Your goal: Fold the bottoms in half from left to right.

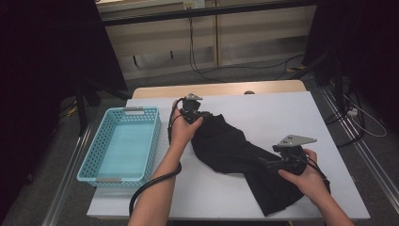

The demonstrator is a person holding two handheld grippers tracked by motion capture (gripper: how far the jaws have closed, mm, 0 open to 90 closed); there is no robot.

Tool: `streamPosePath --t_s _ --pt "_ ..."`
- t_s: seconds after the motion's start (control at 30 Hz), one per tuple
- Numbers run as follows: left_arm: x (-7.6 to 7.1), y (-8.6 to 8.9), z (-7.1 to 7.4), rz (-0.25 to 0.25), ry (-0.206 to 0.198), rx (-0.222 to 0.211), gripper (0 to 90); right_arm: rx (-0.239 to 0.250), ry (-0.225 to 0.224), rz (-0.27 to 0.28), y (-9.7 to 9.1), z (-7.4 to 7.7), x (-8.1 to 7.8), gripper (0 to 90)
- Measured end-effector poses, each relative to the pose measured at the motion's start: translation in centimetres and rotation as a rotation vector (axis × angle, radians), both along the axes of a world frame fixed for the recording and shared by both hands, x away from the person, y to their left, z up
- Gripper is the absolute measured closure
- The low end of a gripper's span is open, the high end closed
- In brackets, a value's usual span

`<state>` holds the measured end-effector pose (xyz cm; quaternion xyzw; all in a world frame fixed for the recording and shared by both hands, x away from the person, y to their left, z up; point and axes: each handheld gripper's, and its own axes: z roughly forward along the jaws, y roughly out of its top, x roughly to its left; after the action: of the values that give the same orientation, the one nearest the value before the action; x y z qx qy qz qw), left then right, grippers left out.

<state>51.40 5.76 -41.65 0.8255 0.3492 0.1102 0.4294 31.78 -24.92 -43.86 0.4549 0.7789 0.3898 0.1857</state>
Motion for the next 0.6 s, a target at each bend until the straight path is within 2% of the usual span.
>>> streamPosePath --t_s 0.03,0.07,0.1,0.13,0.2,0.23,0.27,0.4,0.5,0.6 --pt "0.1 0.2 -0.2 0.011 -0.006 0.012 50.2 -0.002 0.000 0.001 0.0 0.0 0.0 25.8" --pt "0.0 0.7 -0.4 0.027 0.004 0.002 42.8 -0.002 -0.001 0.000 0.0 0.0 0.0 25.8" --pt "-0.2 1.0 -0.5 0.041 0.006 -0.003 38.3 -0.002 -0.001 0.000 0.0 0.0 -0.1 25.8" --pt "-0.3 1.7 -0.6 0.044 0.018 0.004 33.8 -0.002 -0.001 -0.001 0.0 0.0 -0.1 25.8" --pt "-0.8 2.7 -0.7 0.057 0.015 0.021 26.7 -0.003 -0.003 0.001 0.0 0.1 -0.1 25.7" --pt "-1.0 3.1 -0.6 0.062 0.005 0.021 24.9 -0.005 -0.003 0.003 0.0 0.1 -0.1 25.7" --pt "-1.3 3.8 -0.7 0.079 0.006 0.013 23.8 -0.006 -0.004 0.003 0.1 0.1 -0.2 25.7" --pt "-2.3 5.5 -0.9 0.102 0.018 0.033 21.4 -0.015 -0.002 0.011 0.4 0.1 -0.2 25.7" --pt "-2.7 6.3 -1.4 0.121 0.034 0.050 22.6 -0.018 -0.002 0.012 0.4 0.2 -0.3 25.6" --pt "-3.1 6.5 -2.3 0.117 0.059 0.062 25.9 -0.018 -0.009 0.008 0.3 0.4 -0.4 25.5"
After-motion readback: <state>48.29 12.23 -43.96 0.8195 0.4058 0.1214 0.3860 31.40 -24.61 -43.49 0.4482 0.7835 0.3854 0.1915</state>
